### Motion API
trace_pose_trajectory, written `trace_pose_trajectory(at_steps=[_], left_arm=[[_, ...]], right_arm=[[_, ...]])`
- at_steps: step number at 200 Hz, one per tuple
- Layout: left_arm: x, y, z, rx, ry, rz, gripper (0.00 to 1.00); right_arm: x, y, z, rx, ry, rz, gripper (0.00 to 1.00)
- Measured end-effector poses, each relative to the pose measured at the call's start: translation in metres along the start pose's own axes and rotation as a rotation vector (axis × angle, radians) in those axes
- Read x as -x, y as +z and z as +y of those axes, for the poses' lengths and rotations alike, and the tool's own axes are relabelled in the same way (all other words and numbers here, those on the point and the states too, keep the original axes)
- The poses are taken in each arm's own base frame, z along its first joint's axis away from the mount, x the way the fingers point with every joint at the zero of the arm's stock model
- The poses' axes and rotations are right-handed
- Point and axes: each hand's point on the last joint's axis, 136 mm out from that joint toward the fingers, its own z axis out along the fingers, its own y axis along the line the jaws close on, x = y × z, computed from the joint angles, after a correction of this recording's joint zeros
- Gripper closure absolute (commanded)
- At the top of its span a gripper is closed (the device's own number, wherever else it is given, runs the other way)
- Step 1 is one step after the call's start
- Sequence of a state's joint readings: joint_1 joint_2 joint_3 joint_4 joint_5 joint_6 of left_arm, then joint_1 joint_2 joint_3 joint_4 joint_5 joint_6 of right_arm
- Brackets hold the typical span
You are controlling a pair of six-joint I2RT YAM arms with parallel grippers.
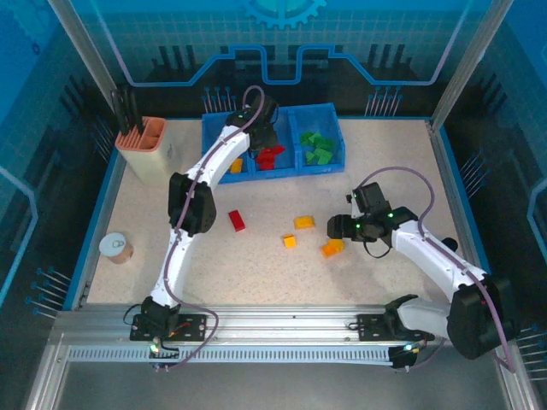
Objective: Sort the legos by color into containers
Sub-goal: Place the lego in the container, then pick up the lego from the center of the table.
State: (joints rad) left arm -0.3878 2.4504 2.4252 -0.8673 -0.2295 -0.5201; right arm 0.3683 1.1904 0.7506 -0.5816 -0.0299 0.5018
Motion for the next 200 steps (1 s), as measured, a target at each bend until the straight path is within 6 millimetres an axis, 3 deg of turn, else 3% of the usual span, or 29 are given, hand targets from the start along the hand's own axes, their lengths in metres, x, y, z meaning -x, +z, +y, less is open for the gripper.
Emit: trace_pose_trajectory(at_steps=[32,66,112,156,200], left_arm=[[-0.003,0.007,0.0,-0.002,-0.001,0.011,0.78],[-0.013,0.023,0.001,-0.003,0.002,0.043,0.72],[-0.015,0.024,0.0,-0.011,0.002,0.051,0.65],[-0.016,0.024,-0.005,-0.035,-0.002,0.058,0.48],[-0.014,0.022,-0.008,-0.048,0.001,0.052,0.42]], right_arm=[[-0.016,0.01,-0.003,-0.018,0.018,0.044,0.26],[-0.021,0.025,0.001,-0.023,0.004,0.08,0.28],[-0.025,0.042,-0.003,-0.059,-0.006,0.112,0.31],[-0.026,0.051,-0.011,-0.102,-0.024,0.125,0.38],[-0.022,0.06,-0.012,-0.112,-0.038,0.122,0.51]])
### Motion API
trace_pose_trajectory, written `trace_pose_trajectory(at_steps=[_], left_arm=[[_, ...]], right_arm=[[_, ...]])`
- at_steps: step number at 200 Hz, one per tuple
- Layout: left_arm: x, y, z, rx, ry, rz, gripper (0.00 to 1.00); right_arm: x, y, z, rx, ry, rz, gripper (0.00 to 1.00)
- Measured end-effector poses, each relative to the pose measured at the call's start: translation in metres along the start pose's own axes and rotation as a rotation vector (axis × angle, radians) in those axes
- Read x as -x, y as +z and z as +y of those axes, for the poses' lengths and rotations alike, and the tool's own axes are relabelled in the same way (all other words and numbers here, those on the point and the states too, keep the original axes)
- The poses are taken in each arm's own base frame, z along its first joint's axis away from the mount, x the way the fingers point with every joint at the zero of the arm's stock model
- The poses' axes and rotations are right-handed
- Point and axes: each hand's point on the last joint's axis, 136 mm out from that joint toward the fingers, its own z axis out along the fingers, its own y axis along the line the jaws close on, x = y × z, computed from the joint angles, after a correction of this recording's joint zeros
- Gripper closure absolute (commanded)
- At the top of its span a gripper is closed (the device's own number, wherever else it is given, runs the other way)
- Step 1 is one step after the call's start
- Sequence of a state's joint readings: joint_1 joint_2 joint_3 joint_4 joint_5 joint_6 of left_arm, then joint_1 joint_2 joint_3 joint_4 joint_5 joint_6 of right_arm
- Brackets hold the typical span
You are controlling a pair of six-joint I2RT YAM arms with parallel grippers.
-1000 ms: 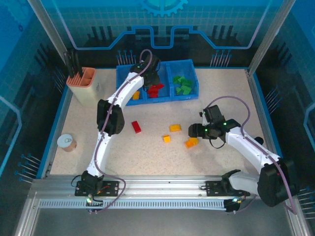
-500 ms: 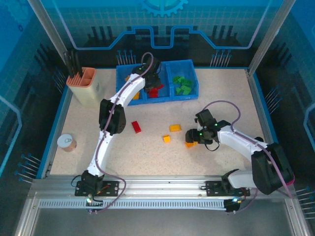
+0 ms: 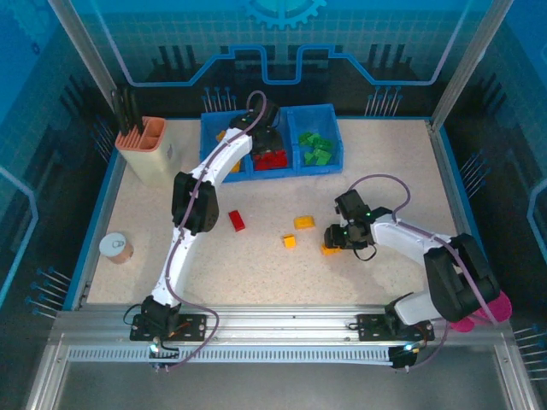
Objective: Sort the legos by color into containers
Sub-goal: Pick up the lego from the center of the table, then place the lego in the container.
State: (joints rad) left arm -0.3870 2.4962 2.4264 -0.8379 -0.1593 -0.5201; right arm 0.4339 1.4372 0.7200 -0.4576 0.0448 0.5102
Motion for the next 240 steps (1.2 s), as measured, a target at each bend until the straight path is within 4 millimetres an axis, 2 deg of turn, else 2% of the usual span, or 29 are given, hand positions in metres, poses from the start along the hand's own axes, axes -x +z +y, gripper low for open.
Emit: trace_pose_trajectory(at_steps=[39,58,92,123,151,186,213,240], left_arm=[[0.0,-0.016,-0.001,-0.005,0.01,-0.005,0.4],[0.005,-0.033,-0.002,-0.016,0.023,-0.022,0.39],[0.024,-0.072,-0.012,-0.06,0.031,-0.087,0.37],[0.037,-0.112,-0.02,-0.098,0.057,-0.145,0.36],[0.036,-0.145,-0.016,-0.108,0.092,-0.17,0.35],[0.027,-0.189,0.001,-0.092,0.139,-0.206,0.31],[0.019,-0.232,0.021,-0.092,0.152,-0.243,0.28],[0.011,-0.277,0.062,-0.074,0.126,-0.288,0.28]], right_arm=[[0.006,0.007,0.005,0.01,-0.001,-0.003,0.65],[0.008,0.006,0.006,0.012,0.0,-0.007,0.7],[0.008,0.004,0.006,0.009,-0.005,-0.01,0.72],[0.011,-0.011,0.007,0.013,-0.027,-0.032,0.73],[0.036,-0.036,0.02,0.036,-0.058,-0.096,0.73],[0.079,-0.073,0.056,0.094,-0.153,-0.208,0.74],[0.12,-0.092,0.108,0.13,-0.308,-0.278,0.75],[0.169,-0.097,0.165,0.169,-0.434,-0.348,0.75]])
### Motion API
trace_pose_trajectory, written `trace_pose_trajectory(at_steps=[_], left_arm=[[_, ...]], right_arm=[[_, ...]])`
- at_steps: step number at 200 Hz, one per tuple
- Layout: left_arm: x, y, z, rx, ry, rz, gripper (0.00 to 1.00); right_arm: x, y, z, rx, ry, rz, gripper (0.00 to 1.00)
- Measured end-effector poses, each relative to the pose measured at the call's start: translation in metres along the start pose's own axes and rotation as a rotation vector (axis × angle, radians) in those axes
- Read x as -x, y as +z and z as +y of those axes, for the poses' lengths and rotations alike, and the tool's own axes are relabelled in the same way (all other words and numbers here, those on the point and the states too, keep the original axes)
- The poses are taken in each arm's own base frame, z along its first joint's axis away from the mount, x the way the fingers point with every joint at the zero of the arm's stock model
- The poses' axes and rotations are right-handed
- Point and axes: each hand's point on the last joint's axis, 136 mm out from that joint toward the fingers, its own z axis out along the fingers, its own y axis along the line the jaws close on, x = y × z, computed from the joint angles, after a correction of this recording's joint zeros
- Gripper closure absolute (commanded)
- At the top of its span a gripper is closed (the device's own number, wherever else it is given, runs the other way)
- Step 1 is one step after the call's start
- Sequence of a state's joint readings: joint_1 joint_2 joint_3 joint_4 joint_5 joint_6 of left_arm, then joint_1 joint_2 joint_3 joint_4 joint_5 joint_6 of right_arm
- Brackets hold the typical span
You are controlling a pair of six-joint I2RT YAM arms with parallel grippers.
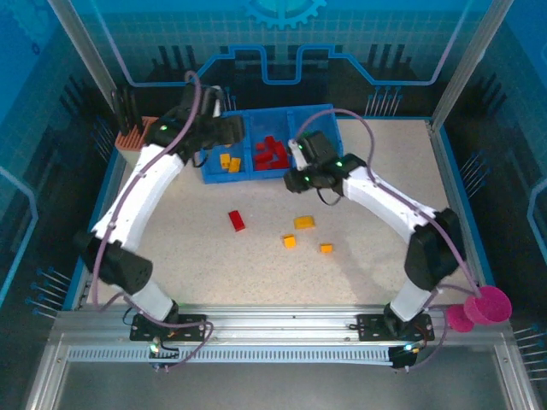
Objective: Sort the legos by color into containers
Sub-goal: Place the lego in the container.
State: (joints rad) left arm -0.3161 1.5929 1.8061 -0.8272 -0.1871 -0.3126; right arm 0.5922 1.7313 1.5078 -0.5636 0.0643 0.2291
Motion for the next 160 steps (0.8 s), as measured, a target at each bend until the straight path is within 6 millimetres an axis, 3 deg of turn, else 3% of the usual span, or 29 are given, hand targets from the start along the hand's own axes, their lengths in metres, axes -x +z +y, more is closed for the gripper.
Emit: trace_pose_trajectory(at_steps=[25,74,94,160], left_arm=[[-0.02,-0.032,0.035,0.046,-0.033,-0.002,0.28],[-0.105,-0.054,0.072,0.11,-0.107,0.131,0.28],[-0.134,-0.057,0.081,0.127,-0.147,0.178,0.28],[-0.208,-0.045,0.092,0.136,-0.273,0.35,0.29]], right_arm=[[0.056,0.028,0.026,0.042,-0.088,-0.062,0.76],[0.128,0.077,0.074,0.126,-0.223,-0.176,0.76],[0.135,0.099,0.084,0.151,-0.259,-0.201,0.76],[0.119,0.177,0.093,0.165,-0.4,-0.231,0.75]])
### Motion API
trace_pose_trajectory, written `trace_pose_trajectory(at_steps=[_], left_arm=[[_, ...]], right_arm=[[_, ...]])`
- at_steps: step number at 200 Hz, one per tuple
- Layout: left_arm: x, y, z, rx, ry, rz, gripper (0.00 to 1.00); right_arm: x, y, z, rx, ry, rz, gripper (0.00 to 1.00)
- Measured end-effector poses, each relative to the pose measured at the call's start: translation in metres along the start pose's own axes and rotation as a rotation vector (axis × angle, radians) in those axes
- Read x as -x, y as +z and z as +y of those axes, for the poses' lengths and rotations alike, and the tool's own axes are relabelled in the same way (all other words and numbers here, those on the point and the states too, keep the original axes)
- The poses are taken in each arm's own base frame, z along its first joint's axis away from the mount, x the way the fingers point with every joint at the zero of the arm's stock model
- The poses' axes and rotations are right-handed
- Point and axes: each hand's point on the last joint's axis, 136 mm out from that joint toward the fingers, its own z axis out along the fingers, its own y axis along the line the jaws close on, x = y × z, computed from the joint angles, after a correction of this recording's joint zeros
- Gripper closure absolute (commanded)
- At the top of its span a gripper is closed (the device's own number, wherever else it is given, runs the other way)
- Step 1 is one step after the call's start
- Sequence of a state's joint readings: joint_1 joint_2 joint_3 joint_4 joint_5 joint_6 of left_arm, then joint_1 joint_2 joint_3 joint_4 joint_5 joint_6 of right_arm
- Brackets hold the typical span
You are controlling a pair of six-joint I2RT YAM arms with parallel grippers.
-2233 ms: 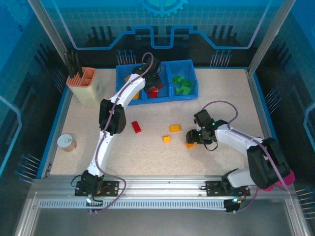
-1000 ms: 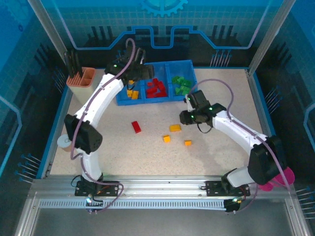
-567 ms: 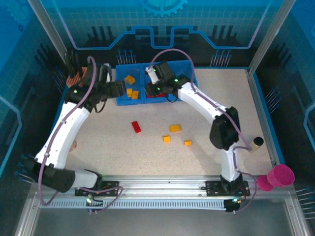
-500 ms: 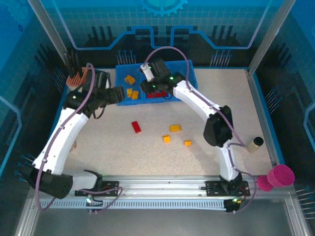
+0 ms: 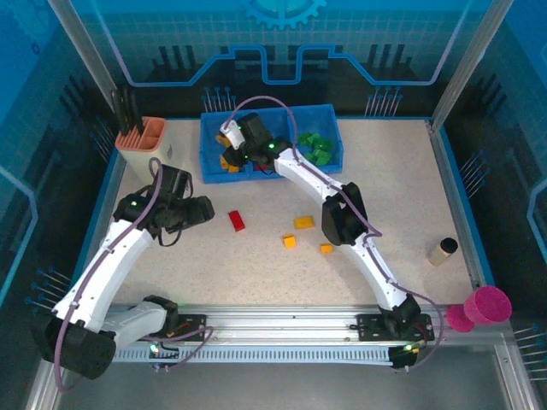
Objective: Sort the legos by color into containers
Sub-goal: Place the lego in the container.
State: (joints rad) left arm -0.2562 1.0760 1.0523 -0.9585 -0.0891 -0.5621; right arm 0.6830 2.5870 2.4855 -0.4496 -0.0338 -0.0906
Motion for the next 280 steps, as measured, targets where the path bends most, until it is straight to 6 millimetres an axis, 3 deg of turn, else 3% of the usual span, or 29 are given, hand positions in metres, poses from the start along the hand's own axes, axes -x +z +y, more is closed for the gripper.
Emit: trace_pose_trajectory(at_steps=[44,87,159,188,217,256,280], left_arm=[[-0.026,0.02,0.007,-0.008,-0.068,0.08,0.29],[-0.034,0.028,0.006,-0.033,-0.098,0.102,0.29],[-0.036,0.038,0.003,-0.048,-0.13,0.11,0.28],[-0.035,0.046,0.001,-0.045,-0.146,0.122,0.27],[-0.033,0.049,0.0,-0.044,-0.146,0.123,0.27],[-0.034,0.057,-0.003,-0.026,-0.142,0.13,0.26],[-0.035,0.073,-0.015,-0.032,-0.165,0.128,0.25]], right_arm=[[-0.01,0.025,0.012,-0.053,-0.237,0.008,0.74],[-0.016,0.031,0.016,-0.105,-0.398,0.04,0.68],[-0.018,0.033,0.013,-0.149,-0.496,0.058,0.56],[-0.018,0.034,0.017,-0.138,-0.52,0.057,0.4],[-0.026,0.037,0.02,-0.119,-0.529,0.07,0.38],[-0.016,0.018,0.022,-0.106,-0.523,0.057,0.35],[0.01,-0.014,0.024,-0.1,-0.503,0.012,0.32]])
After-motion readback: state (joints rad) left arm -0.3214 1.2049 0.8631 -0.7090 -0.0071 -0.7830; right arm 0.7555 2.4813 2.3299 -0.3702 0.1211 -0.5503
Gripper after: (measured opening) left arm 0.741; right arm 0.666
